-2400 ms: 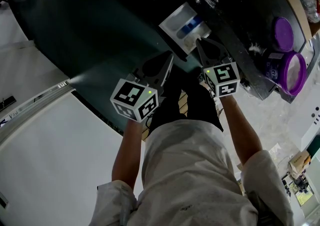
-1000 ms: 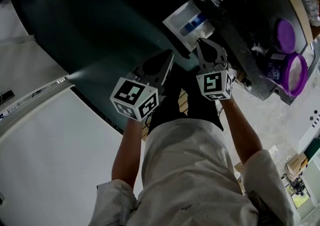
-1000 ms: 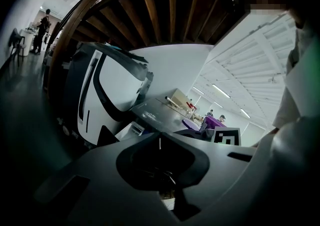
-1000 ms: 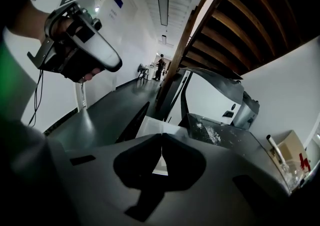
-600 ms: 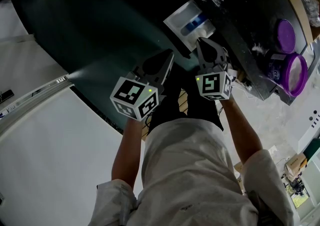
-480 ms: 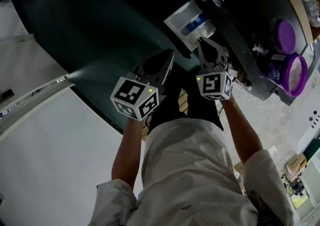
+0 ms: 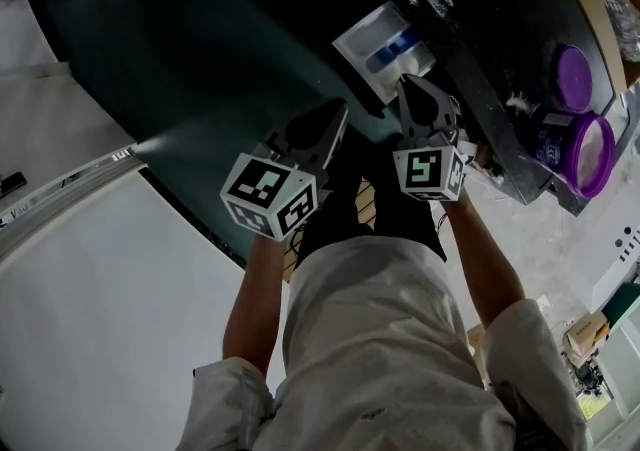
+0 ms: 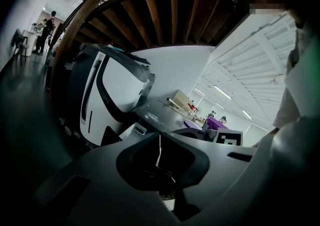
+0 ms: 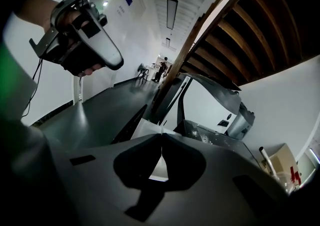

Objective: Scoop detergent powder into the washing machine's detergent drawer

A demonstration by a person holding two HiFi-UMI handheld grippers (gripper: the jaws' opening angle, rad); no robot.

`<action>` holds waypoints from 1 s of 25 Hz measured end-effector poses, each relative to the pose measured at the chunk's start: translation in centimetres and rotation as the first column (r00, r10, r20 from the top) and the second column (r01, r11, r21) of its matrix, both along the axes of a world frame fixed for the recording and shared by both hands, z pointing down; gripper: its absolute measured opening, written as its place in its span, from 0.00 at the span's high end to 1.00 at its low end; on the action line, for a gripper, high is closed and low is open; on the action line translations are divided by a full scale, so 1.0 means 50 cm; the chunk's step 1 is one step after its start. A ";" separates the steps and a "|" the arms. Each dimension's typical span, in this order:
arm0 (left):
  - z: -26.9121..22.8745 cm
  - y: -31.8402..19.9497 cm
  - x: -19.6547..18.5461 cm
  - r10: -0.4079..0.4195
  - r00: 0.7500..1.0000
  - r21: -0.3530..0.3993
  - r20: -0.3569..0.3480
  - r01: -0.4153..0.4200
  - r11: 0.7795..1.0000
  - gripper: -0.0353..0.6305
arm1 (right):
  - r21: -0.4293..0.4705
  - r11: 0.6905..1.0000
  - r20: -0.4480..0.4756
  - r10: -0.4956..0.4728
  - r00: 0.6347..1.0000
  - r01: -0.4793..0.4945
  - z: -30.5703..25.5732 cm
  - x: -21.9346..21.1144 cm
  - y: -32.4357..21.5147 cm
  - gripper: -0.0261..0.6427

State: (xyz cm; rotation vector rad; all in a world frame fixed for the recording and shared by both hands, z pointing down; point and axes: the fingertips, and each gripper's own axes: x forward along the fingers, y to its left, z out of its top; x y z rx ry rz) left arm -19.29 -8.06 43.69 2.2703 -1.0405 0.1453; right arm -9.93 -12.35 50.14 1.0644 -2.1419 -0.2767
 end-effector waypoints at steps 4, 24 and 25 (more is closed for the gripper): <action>-0.001 -0.001 -0.001 -0.002 1.000 0.000 0.000 0.002 1.000 0.91 | 0.005 1.000 -0.027 -0.017 1.000 0.017 0.007 -0.004 0.002 0.94; -0.027 -0.009 0.029 0.031 0.999 0.031 0.008 -0.031 0.999 0.91 | -0.284 0.947 0.441 0.267 0.857 -0.149 -0.066 0.053 -0.017 0.94; -0.029 -0.009 0.031 0.032 0.999 0.034 0.008 -0.033 0.999 0.91 | -0.293 0.944 0.456 0.277 0.846 -0.151 -0.072 0.056 -0.015 0.94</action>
